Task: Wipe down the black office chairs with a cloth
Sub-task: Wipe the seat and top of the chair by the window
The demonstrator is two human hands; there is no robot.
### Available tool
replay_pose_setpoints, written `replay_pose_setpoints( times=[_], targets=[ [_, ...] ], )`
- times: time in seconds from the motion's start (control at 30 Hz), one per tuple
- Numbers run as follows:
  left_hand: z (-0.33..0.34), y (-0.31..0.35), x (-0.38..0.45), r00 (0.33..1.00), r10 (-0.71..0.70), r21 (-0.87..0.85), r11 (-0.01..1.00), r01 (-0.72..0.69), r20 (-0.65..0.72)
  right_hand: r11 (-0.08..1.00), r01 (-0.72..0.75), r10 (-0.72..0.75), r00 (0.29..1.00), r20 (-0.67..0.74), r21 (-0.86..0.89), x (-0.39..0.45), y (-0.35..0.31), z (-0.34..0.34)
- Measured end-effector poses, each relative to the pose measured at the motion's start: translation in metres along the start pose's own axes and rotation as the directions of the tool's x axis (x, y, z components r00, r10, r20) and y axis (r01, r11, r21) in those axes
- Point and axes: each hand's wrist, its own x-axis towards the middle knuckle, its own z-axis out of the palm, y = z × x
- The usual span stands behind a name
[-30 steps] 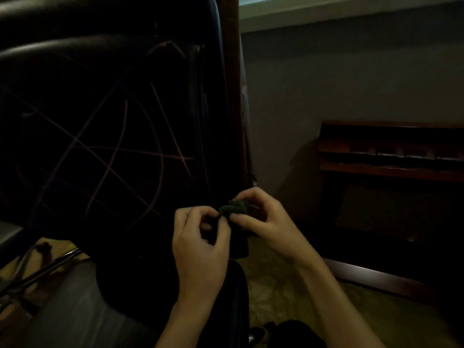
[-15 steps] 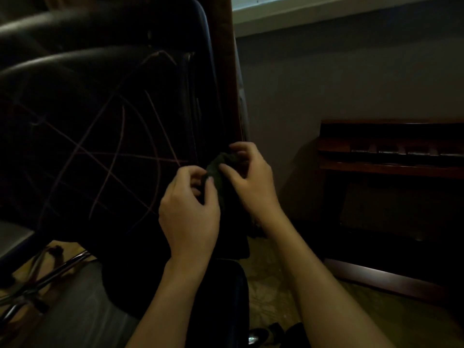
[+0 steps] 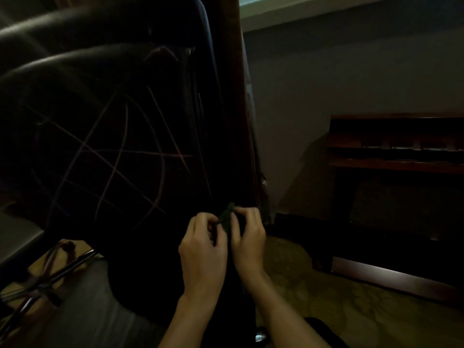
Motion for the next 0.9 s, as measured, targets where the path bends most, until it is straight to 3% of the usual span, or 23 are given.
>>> replay_pose_setpoints(
  times=[0.17, 0.33, 0.4, 0.5, 0.6, 0.7, 0.8, 0.9],
  targets=[
    [0.001, 0.004, -0.001, 1.0, 0.008, -0.003, 1.0, -0.008, 0.013, 0.998, -0.069, 0.069, 0.998, 0.009, -0.013, 0.006, -0.01, -0.003],
    [-0.035, 0.039, 0.058, 0.965, 0.086, -0.077, 0.991, -0.108, -0.246, 0.984, 0.146, -0.14, 0.988, -0.067, 0.104, 0.068, -0.085, -0.008],
    [-0.045, 0.042, 0.069, 0.96, 0.09, -0.089, 0.989, -0.117, -0.263, 0.977, 0.191, -0.187, 0.981, -0.054, 0.092, 0.078, -0.099, -0.006],
    [-0.038, 0.027, 0.056, 0.98, 0.085, -0.066, 0.993, -0.098, -0.181, 0.986, 0.154, -0.151, 0.988, -0.041, 0.068, 0.057, -0.073, -0.002],
    [-0.013, 0.003, 0.019, 0.998, 0.05, -0.021, 0.998, -0.051, -0.038, 0.999, 0.017, -0.017, 1.0, -0.001, 0.032, 0.013, -0.021, 0.0],
    [0.005, -0.018, -0.019, 0.994, -0.084, 0.01, 0.996, 0.084, 0.066, 0.991, -0.13, 0.13, 0.981, 0.141, -0.008, -0.024, 0.02, 0.0],
    [0.006, -0.031, -0.047, 0.977, -0.176, 0.028, 0.984, 0.174, 0.118, 0.977, -0.206, 0.214, 0.938, 0.273, -0.055, -0.053, 0.031, -0.005],
    [-0.012, -0.029, -0.048, 0.974, -0.211, -0.022, 0.977, 0.214, 0.086, 0.972, -0.225, 0.234, 0.945, 0.228, -0.062, -0.057, 0.009, -0.011]
  ],
)
